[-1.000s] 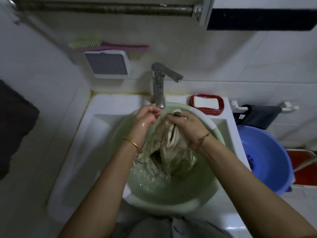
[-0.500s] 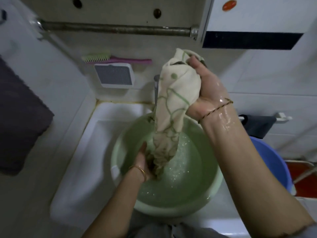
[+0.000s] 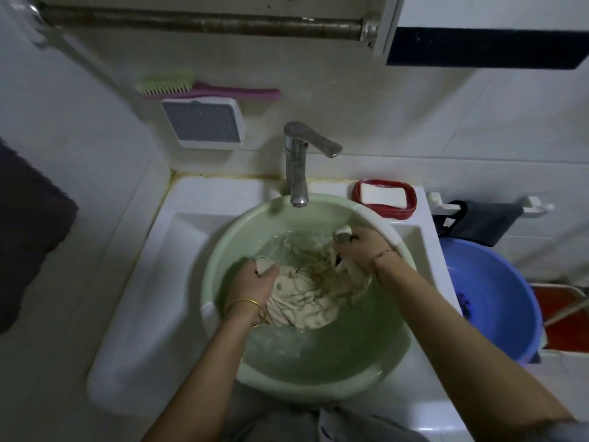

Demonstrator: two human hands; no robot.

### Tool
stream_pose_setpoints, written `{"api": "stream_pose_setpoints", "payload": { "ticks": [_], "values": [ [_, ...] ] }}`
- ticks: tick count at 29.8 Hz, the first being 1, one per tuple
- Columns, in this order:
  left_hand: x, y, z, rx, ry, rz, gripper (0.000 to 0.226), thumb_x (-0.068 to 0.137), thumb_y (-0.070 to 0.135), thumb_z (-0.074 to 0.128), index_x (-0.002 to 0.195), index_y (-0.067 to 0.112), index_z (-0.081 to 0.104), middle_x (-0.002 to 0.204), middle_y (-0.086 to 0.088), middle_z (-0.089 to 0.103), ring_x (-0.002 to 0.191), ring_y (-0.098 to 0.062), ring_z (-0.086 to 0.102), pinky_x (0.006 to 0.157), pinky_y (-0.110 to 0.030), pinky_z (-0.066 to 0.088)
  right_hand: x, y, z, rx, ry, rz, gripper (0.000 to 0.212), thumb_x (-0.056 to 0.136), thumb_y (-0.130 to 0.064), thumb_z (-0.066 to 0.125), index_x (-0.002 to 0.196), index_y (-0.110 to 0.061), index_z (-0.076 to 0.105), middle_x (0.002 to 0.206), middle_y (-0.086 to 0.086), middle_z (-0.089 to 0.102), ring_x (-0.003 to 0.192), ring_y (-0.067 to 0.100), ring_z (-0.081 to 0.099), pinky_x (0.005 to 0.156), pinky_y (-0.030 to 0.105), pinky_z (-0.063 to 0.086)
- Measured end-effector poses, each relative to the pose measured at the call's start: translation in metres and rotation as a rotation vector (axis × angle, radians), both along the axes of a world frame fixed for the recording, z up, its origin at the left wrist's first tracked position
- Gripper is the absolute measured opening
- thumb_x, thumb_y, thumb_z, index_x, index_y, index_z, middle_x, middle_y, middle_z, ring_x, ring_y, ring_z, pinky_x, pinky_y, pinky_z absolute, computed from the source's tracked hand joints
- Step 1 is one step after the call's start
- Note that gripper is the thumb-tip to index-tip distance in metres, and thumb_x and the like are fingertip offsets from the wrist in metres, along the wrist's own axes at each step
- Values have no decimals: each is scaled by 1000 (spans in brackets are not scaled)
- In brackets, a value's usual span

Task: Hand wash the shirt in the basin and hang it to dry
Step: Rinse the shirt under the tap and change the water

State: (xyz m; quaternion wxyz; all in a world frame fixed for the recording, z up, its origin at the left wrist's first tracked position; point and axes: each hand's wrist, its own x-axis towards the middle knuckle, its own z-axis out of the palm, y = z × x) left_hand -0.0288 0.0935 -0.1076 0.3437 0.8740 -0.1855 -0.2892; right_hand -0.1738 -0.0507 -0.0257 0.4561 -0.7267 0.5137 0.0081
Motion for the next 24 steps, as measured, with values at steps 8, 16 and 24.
{"api": "stream_pose_setpoints", "payload": {
  "ticks": [8,16,24],
  "values": [
    [-18,-10,-15,544,-366,-567,75,90,56,44,148,31,3,154,-17,-6,135,-42,17,106,-48,31,15,16,-89,-327,560,448,68,91,-54,47,146,-31,13,157,5,-1,131,43,24,100,56,36],
    [-14,-15,-70,554,-276,-570,46,88,44,50,131,29,43,140,-9,43,131,-33,38,109,-47,32,23,33,-133,-426,580,627,61,97,-7,33,148,-32,11,157,11,-5,125,43,39,84,43,50],
    [1,-39,-25,-366,966,601,39,93,37,47,85,5,67,71,-13,71,79,-28,63,66,-30,49,37,48,-81,-144,-66,53,26,84,-48,60,91,-23,60,98,4,63,85,20,60,75,28,48]
  ]
}}
